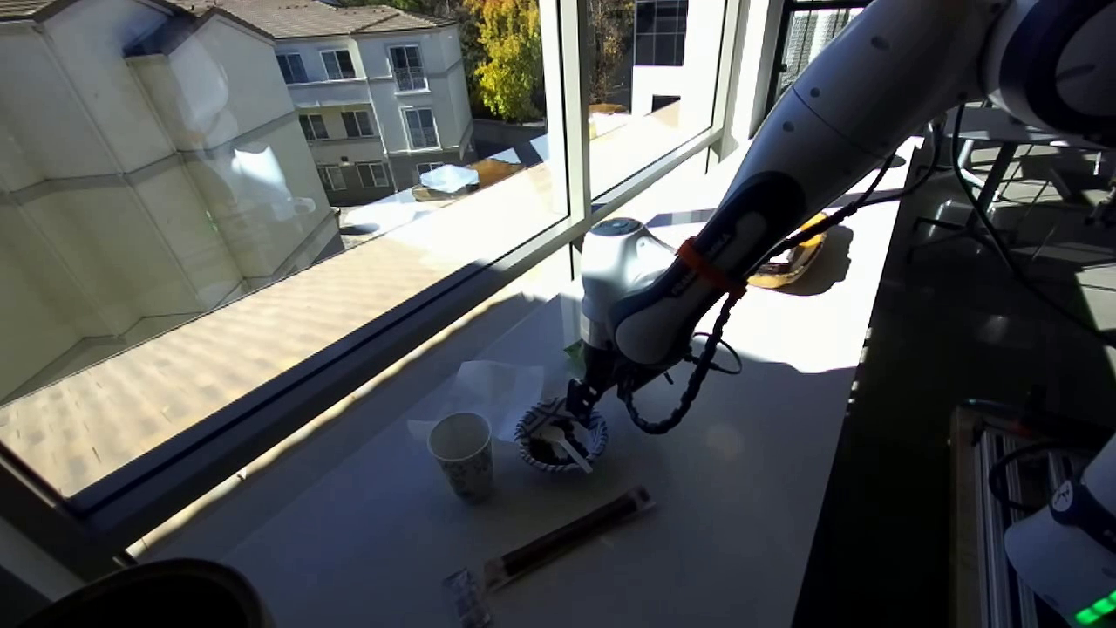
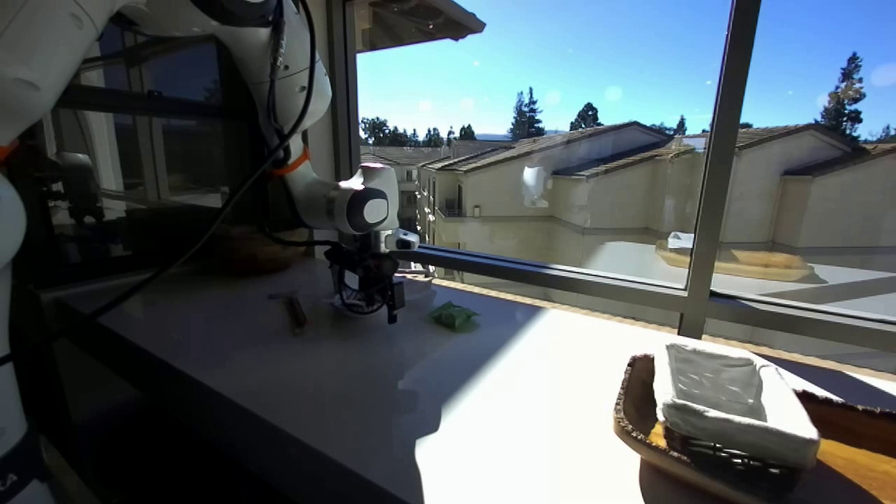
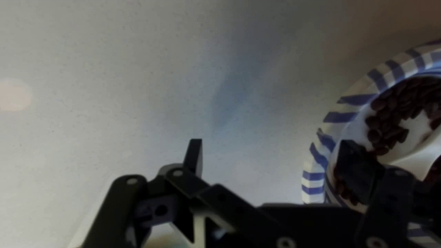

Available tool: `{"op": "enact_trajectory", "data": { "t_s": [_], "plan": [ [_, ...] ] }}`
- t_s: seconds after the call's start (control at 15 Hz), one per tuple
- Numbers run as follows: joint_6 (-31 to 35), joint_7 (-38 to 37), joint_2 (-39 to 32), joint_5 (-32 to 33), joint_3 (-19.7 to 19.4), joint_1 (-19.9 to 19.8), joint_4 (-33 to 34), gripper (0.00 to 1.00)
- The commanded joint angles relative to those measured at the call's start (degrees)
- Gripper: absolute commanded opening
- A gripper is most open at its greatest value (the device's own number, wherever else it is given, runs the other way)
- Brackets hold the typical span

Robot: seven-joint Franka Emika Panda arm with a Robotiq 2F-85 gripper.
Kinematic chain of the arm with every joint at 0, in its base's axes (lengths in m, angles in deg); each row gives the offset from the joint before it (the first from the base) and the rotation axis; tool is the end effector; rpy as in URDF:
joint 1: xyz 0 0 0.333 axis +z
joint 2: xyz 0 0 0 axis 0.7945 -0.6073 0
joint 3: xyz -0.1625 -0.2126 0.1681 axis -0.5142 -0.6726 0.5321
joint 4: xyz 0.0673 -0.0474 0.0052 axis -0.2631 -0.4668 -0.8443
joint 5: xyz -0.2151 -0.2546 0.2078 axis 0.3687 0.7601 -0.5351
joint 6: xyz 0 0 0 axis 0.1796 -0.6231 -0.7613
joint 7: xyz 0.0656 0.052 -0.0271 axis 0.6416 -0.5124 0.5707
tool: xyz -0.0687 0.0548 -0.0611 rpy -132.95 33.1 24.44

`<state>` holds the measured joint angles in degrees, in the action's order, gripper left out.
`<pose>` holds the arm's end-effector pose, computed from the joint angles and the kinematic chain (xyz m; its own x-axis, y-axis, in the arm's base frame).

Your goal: Move the bowl to the right

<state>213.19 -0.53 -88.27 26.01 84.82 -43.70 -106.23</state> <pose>0.6018 0.0840 0.1892 0.9705 -0.2324 0.0644 -0.2308 -0.9725 -0.0312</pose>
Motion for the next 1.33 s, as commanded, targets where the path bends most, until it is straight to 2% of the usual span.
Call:
{"op": "enact_trajectory", "data": {
  "t_s": [0.0, 0.33, 0.8, 1.27],
  "plan": [
    [-2.1, -1.8, -0.4, 0.6, -1.4, 1.4, 0.4, 1.00],
    [-3.8, -2.0, 2.3, 1.4, -2.7, 1.6, -2.3, 1.00],
    [-5.4, -3.8, 6.8, 3.4, -5.8, 1.0, -10.0, 1.00],
    [-3.6, -7.5, 12.0, 13.7, -12.7, 0.5, -18.0, 1.00]
  ]
}}
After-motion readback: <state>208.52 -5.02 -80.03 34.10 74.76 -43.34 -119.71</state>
